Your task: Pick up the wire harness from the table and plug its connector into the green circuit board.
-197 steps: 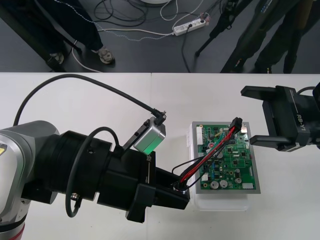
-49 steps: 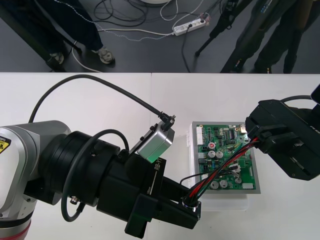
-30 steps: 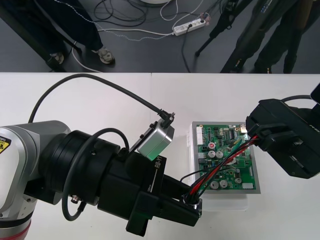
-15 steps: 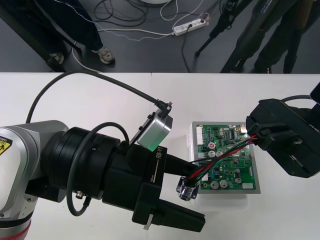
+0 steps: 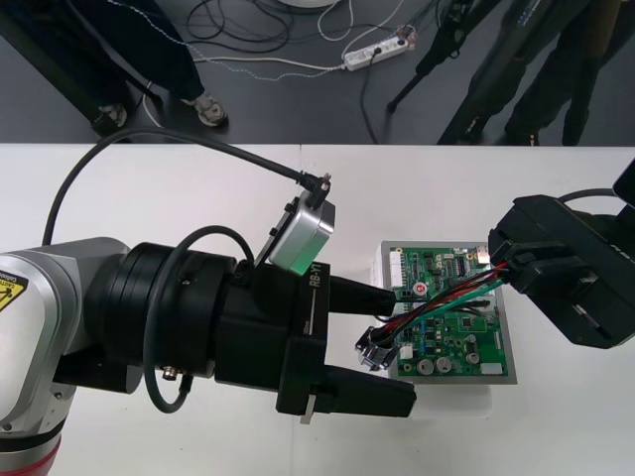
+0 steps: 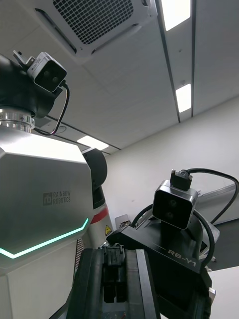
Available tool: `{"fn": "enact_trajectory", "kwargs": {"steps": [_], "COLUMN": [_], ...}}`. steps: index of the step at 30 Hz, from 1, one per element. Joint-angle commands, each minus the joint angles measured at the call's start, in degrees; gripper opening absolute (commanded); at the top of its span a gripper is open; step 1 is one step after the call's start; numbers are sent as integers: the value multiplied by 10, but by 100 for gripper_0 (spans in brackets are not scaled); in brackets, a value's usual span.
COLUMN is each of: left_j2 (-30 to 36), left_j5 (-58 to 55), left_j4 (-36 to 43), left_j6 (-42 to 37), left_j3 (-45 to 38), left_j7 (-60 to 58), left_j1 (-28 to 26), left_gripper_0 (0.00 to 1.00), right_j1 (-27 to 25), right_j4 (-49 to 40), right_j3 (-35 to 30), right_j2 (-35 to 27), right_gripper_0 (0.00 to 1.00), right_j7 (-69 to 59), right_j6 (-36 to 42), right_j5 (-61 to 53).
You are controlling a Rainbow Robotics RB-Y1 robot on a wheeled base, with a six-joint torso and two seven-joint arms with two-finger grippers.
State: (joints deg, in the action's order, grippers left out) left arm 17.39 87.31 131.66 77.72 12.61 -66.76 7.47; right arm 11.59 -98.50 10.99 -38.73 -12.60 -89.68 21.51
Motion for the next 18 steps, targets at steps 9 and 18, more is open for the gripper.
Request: {"fn": "enact_trajectory", "kwargs": {"steps": [9, 18], "left_j2": [12, 21], "left_j5": [-13, -32], "left_j4": [6, 6], "left_j6": [-38, -37], "left_j3": [-84, -143], "left_j7": [47, 59], "left_j1": [11, -4], "left_gripper_0": [100, 100], "right_j1": [7, 8], "right_j4": [0, 5], "right_j3": [-20, -33], "right_j2": [-3, -3], "right_gripper_0": [0, 0], "right_j7": [-8, -8], "right_j6": [-3, -3], "right_j5": [2, 3]}}
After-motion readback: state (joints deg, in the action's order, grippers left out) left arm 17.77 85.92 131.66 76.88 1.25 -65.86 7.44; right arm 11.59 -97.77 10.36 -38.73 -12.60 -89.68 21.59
